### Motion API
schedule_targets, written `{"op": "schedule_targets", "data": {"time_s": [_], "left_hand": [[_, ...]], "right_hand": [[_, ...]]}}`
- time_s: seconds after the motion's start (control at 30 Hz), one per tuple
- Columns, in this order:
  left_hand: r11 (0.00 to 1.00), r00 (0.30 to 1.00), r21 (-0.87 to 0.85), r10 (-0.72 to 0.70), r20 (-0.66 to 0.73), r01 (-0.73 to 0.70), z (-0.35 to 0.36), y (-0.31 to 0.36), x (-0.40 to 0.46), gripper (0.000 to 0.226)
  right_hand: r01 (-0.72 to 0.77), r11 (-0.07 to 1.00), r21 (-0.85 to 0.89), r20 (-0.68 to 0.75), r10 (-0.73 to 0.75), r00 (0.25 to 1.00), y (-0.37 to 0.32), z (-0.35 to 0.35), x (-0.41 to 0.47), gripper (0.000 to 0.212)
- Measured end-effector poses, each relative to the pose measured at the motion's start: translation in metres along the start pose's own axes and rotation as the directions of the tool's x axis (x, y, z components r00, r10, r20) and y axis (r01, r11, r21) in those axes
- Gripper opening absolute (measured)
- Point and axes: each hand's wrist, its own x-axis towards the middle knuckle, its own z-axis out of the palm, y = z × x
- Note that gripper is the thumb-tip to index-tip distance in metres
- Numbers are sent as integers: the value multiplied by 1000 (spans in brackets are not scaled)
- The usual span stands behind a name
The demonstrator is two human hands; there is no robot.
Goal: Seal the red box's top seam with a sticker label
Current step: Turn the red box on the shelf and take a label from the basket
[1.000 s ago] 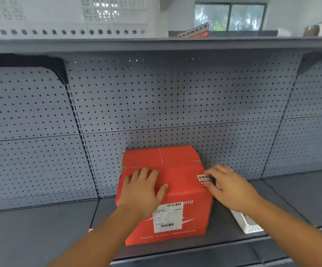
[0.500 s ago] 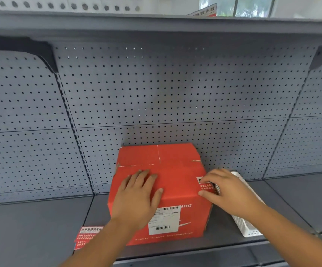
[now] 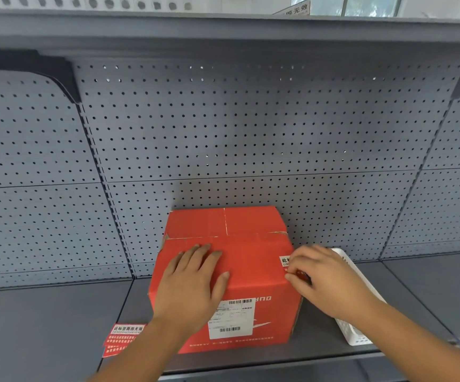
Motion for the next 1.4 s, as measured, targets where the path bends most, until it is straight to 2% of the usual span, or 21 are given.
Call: {"op": "schedule_targets", "data": {"time_s": [0.17,0.27,0.5,0.73,0.97,1.4], "left_hand": [[1000,1000,0,-1,6,1,0,0,0,54],[1000,1000,-1,0,9,0,0,0,0,54],[1000,1000,-6,2,6,-2,-1,0,-1,55],[1000,1000,-13,1,12,-1,-3,1,-1,55],[1000,1000,-21,3,14,-3,-4,1,-1,54],[999,999,-50,-3,36,4,-10,1,2,59]], "right_hand": [[-75,997,35,-14,76,997,-1,-3,0,15],[-170,980,100,-45,175,984,0,-5,-2,13],[-358,902,242,-116,394,912,1,2,-10,18],[-455,831,319,-184,526,831,7,2,-13,24],[-531,755,385,-152,619,771,9,1,-19,19],[-617,655,436,-188,737,650,18,3,-15,16]]}}
